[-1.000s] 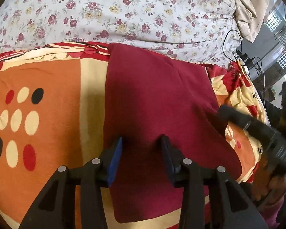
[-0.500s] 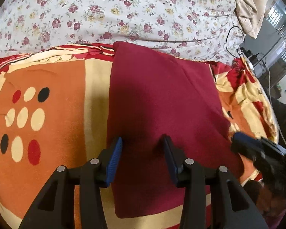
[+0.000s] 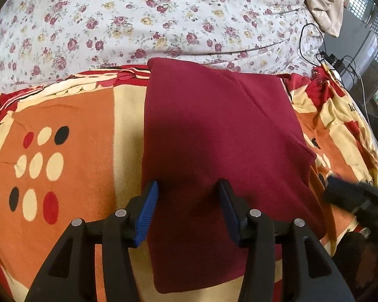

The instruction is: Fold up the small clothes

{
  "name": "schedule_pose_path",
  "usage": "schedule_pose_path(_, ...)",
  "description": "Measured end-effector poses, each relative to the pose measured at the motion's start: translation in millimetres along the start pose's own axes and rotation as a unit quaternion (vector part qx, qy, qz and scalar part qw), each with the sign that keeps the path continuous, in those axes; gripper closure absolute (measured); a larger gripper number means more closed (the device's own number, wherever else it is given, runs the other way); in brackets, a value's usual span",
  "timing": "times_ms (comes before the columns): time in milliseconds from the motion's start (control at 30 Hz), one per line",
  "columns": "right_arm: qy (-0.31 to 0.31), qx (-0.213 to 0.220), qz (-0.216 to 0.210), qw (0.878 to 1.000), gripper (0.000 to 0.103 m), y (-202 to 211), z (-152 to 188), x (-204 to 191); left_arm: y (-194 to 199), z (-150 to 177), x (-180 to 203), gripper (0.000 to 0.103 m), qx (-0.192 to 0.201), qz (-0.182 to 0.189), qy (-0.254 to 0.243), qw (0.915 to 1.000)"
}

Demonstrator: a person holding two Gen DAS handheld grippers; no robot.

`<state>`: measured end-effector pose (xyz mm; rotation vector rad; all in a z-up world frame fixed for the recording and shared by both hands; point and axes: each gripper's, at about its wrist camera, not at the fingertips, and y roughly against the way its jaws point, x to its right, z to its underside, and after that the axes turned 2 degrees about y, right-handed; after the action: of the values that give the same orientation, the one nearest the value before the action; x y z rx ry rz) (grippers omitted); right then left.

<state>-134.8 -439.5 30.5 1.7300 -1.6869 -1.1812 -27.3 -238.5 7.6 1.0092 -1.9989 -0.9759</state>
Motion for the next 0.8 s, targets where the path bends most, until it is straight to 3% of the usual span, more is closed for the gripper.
schedule_pose_path(33, -0.012, 0.021, -0.002, 1.000, 0.040, 5.8, -6.8, 2.7, -0.3, -0.1, 0.4, 0.063, 0.000, 0.000, 0.000, 1.0000)
schedule_pose_path(100, -0.029, 0.031, 0.001, 0.999, 0.033, 2.8, -18.3, 6.8, -0.7, -0.5, 0.4, 0.063, -0.001, -0.002, -0.002, 1.0000)
schedule_pose_path(333, -0.067, 0.015, 0.001, 0.998, 0.033, -51.2, -52.4, 19.9, -2.0, -1.6, 2.2, 0.062, -0.003, -0.005, -0.004, 1.0000)
schedule_pose_path(367, -0.063, 0.010, 0.003, 0.998, 0.035, -56.0, -52.1, 19.5, -2.3, -2.0, 2.0, 0.061, -0.003, -0.004, -0.004, 1.0000)
schedule_pose_path(433, -0.061, -0.007, 0.004, 0.998, 0.058, -68.7, -48.7, 21.3, -2.4, -2.1, 1.9, 0.059, -0.004, -0.004, -0.004, 1.0000)
schedule_pose_path(467, -0.063, -0.006, 0.000, 0.998, 0.059, -70.7, -46.8, 23.2, -2.3, -2.0, 2.3, 0.056, -0.003, -0.004, -0.004, 1.0000)
schedule_pose_path(533, -0.055, 0.006, -0.003, 0.998, 0.073, -64.3, -43.6, 23.2, -2.7, -1.7, 1.4, 0.055, -0.004, 0.001, -0.003, 1.0000)
schedule_pose_path(633, -0.048, 0.024, -0.009, 0.999, 0.078, -50.4, -42.8, 21.6, -1.5, -1.5, 1.6, 0.054, -0.001, 0.007, 0.001, 1.0000)
schedule_pose_path(700, -0.034, 0.018, 0.009, 0.999, 0.078, -54.6, -41.1, 18.1, -0.8, -4.3, -0.4, 0.054, -0.004, 0.014, 0.009, 0.9999)
schedule_pose_path(800, -0.039, 0.010, 0.010, 0.999, 0.078, -62.2, -37.0, 22.6, 7.6, -11.7, -13.2, 0.054, 0.007, 0.054, 0.038, 0.9978)
